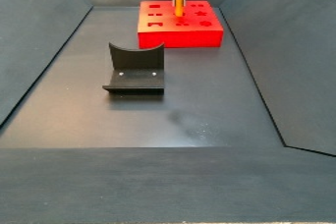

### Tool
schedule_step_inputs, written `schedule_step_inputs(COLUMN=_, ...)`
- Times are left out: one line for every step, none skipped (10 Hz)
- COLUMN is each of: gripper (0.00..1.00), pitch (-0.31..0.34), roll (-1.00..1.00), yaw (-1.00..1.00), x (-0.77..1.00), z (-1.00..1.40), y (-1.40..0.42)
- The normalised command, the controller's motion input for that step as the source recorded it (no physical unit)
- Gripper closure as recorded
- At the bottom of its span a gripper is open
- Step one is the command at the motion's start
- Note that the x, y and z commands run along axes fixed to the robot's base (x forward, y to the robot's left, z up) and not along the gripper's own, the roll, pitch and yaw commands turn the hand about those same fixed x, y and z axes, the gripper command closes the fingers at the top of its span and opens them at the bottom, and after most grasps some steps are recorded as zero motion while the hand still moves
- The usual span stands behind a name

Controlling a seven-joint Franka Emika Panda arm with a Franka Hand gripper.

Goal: Pick up the oval object. Move up. Move to above the board. Insert the oval object.
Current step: Insert the oval object.

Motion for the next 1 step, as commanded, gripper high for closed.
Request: schedule_step_inputs(gripper=1.0, pitch=-0.003, roll=0.0, yaw=0.0, x=0.0, z=-0.01, y=0.0)
